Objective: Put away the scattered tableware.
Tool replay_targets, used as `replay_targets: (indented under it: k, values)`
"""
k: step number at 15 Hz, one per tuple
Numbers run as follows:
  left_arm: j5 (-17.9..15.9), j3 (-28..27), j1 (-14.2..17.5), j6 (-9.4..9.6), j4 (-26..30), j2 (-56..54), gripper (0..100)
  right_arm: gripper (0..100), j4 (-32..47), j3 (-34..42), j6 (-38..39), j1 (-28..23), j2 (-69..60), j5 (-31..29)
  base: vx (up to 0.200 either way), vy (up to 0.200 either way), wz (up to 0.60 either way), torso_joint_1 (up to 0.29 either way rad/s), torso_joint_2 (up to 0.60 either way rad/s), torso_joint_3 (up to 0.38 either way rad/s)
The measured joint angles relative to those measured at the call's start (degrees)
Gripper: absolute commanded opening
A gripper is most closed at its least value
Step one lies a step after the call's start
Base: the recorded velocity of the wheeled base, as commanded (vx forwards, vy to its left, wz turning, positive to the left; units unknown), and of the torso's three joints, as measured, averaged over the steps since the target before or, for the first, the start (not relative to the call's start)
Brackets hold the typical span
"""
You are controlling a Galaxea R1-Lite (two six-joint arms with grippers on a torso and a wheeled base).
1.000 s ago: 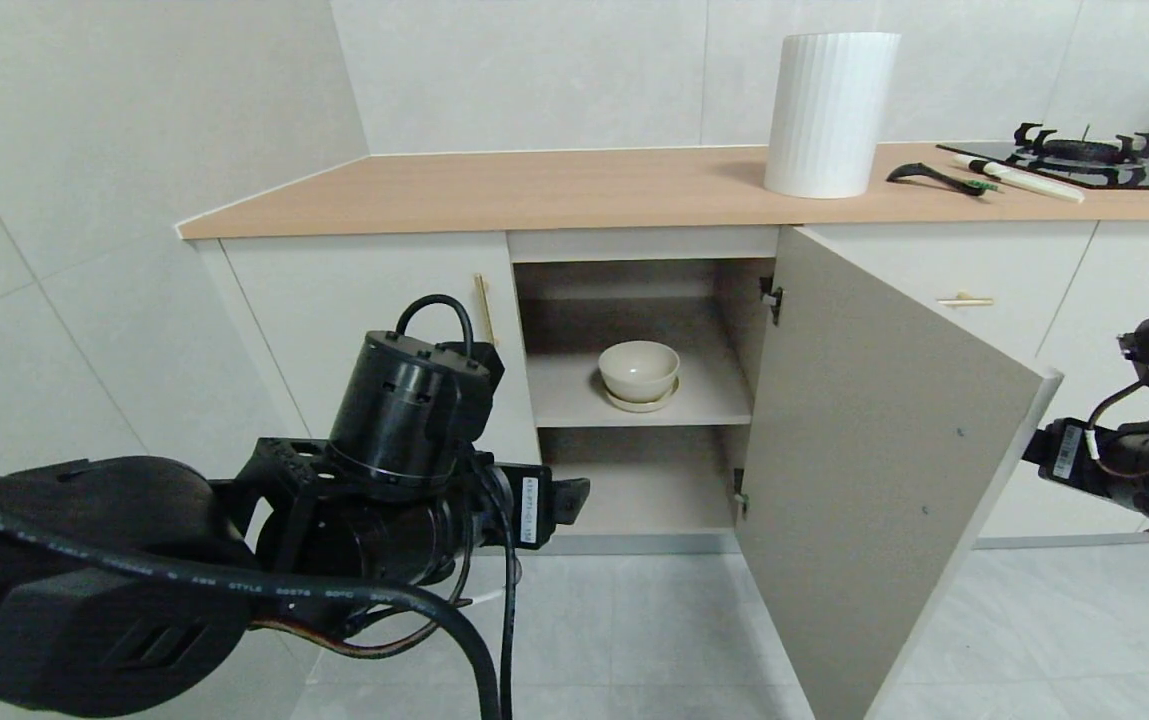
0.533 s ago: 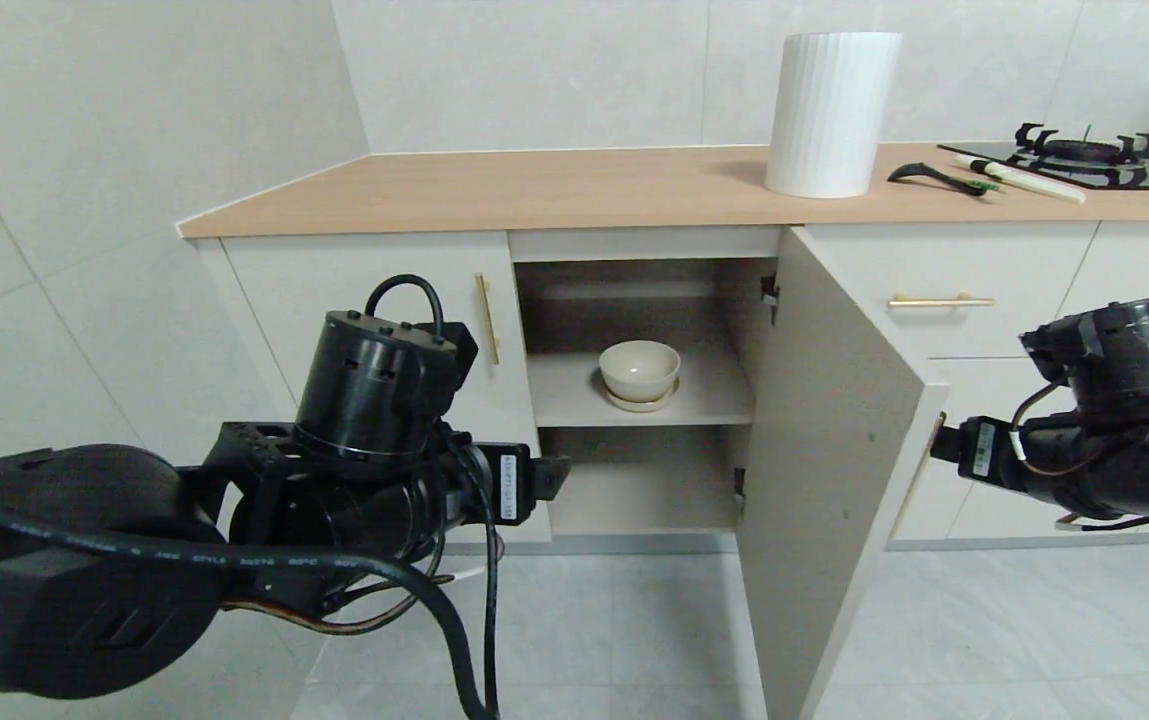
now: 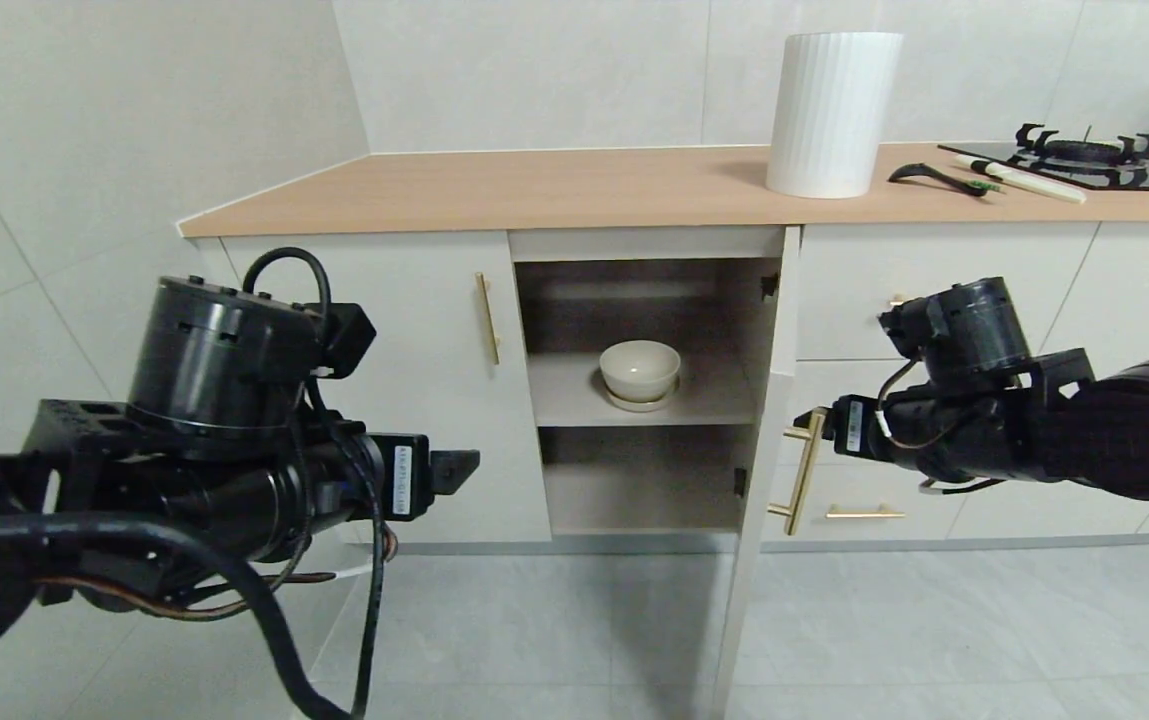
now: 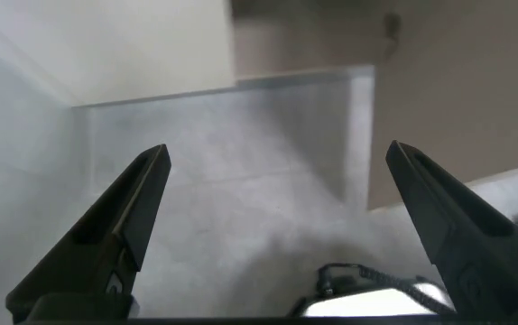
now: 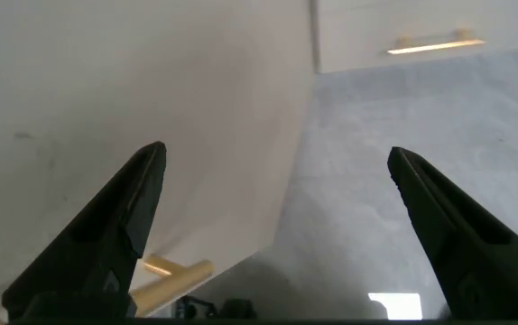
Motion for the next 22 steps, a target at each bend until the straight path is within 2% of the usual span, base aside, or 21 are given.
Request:
replay_targets:
  k: [6, 8, 11, 19, 22]
  values:
    - [-0.3, 2.9, 1.5, 1.17, 1.0, -5.4, 100, 100, 2.7, -13.3, -0.3, 2.0, 9.9, 1.7, 0.0, 0.0, 0.0, 0.0, 0.0, 0.0]
    - [-0.4, 3.4, 1.5, 2.16, 1.0, -5.7, 100, 100, 2.6, -14.3, -0.1, 2.0, 12.0, 1.7, 0.0, 0.0, 0.0, 0.0, 0.0, 0.0]
    - [-0.3, 3.6, 1.4, 2.23, 1.0, -6.1, 100, 100, 2.4, -14.6, 0.5, 3.0, 14.2, 1.6, 0.0, 0.0, 0.0, 0.0, 0.0, 0.0]
    - [0.1, 2.6, 2.1, 2.29, 1.0, -7.1, 100, 100, 0.6, -15.9, 2.9, 3.8, 16.9, 1.6, 0.2, 0.0, 0.0, 0.001, 0.0, 0.002]
    - [0.1, 2.0, 3.0, 2.29, 0.9, -8.6, 100, 100, -2.2, -17.6, 6.4, 3.8, 18.8, 1.6, 0.0, 0.0, 0.0, 0.0, 0.0, 0.0]
